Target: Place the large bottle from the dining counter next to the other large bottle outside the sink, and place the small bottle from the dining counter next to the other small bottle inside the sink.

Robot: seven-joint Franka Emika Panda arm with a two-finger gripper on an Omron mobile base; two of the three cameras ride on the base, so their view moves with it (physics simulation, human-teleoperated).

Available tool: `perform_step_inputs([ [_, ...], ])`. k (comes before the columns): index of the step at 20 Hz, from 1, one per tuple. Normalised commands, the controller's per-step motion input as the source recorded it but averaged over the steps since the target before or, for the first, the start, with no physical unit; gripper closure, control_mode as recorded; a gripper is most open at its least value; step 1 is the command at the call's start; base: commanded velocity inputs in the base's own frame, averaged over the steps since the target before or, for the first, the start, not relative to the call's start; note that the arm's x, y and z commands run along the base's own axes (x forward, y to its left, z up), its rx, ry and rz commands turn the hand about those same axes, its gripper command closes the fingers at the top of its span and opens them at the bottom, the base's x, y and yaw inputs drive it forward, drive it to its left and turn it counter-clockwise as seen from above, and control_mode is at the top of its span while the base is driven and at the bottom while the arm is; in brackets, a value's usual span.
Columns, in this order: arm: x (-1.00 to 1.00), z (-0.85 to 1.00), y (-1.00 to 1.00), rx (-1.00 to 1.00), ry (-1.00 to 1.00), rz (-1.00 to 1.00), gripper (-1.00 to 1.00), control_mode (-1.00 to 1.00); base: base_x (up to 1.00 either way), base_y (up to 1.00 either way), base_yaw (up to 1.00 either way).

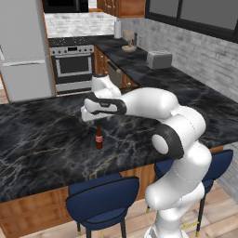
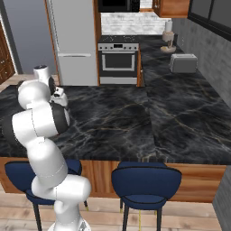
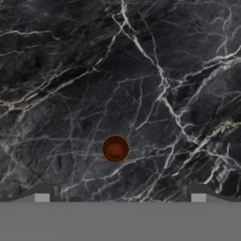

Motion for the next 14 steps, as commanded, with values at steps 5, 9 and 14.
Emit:
perform_step_inputs([
  [5, 0.14, -0.29, 0.02, 0.00, -0.01, -0.05, -1.00, -1.00, 0.00, 0.00, 0.00],
  [9, 0.00, -0.21, 0.23, 0.00, 0.00, -0.04, -1.00, -1.00, 0.00, 0.00, 0.00],
  [14, 0.00, -0.11, 0.16, 0.00, -0.01, -0.06, -1.00, -1.00, 0.00, 0.00, 0.00],
])
